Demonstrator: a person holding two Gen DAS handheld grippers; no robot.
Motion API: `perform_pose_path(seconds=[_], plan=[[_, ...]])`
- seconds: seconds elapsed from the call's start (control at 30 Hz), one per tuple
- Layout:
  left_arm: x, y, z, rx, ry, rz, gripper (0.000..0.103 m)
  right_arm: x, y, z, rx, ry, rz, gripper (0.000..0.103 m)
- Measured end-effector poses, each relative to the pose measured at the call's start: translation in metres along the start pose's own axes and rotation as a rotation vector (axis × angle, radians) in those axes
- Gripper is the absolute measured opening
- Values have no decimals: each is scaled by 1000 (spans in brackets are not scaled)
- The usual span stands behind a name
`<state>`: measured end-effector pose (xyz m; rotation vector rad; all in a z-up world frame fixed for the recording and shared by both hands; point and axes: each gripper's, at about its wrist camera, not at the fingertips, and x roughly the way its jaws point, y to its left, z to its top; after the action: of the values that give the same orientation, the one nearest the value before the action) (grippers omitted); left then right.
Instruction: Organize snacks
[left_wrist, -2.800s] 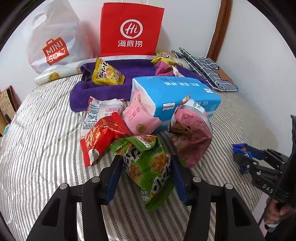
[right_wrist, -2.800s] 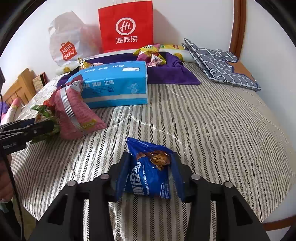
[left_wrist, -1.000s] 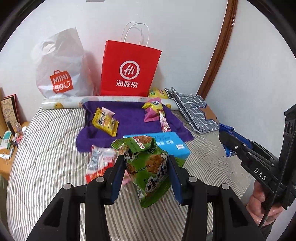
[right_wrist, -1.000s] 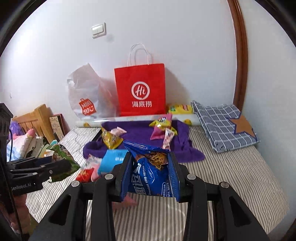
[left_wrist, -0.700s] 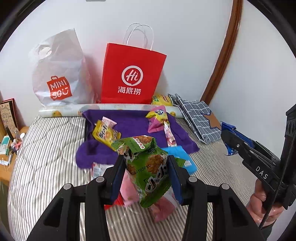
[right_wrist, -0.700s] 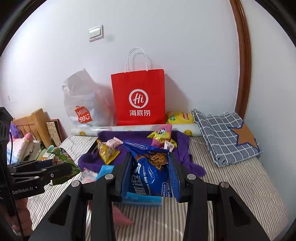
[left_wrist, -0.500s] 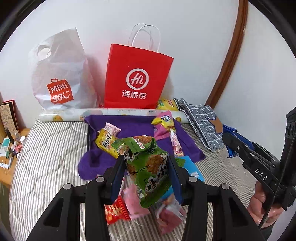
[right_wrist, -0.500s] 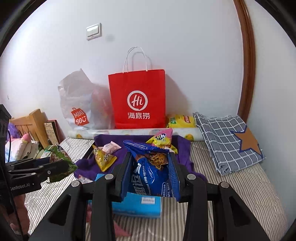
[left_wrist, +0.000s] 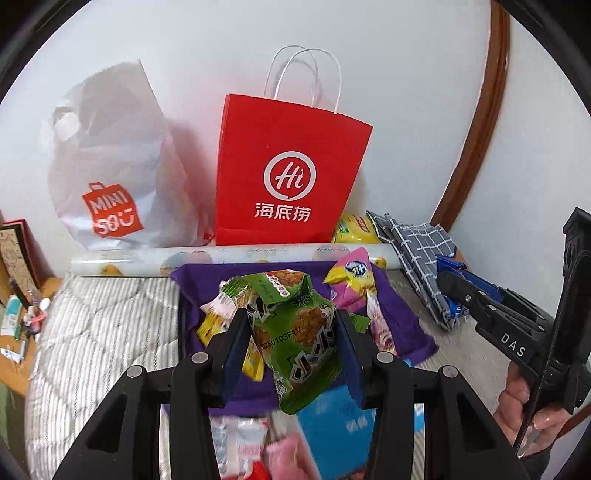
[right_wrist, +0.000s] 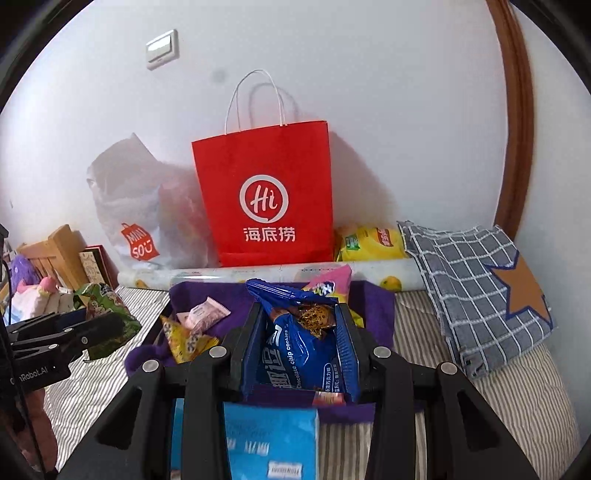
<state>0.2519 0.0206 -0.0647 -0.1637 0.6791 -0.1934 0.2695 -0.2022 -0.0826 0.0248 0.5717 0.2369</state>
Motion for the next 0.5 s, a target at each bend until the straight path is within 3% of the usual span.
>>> perform_pose_path(seconds=[0.27,0.5], plan=[[41,16,9,-25,-2,22,43,42,-5,6,-8,5,45,38],[63,30,-12,-59,50,21,44,78,-14,-20,19,133,85,38]])
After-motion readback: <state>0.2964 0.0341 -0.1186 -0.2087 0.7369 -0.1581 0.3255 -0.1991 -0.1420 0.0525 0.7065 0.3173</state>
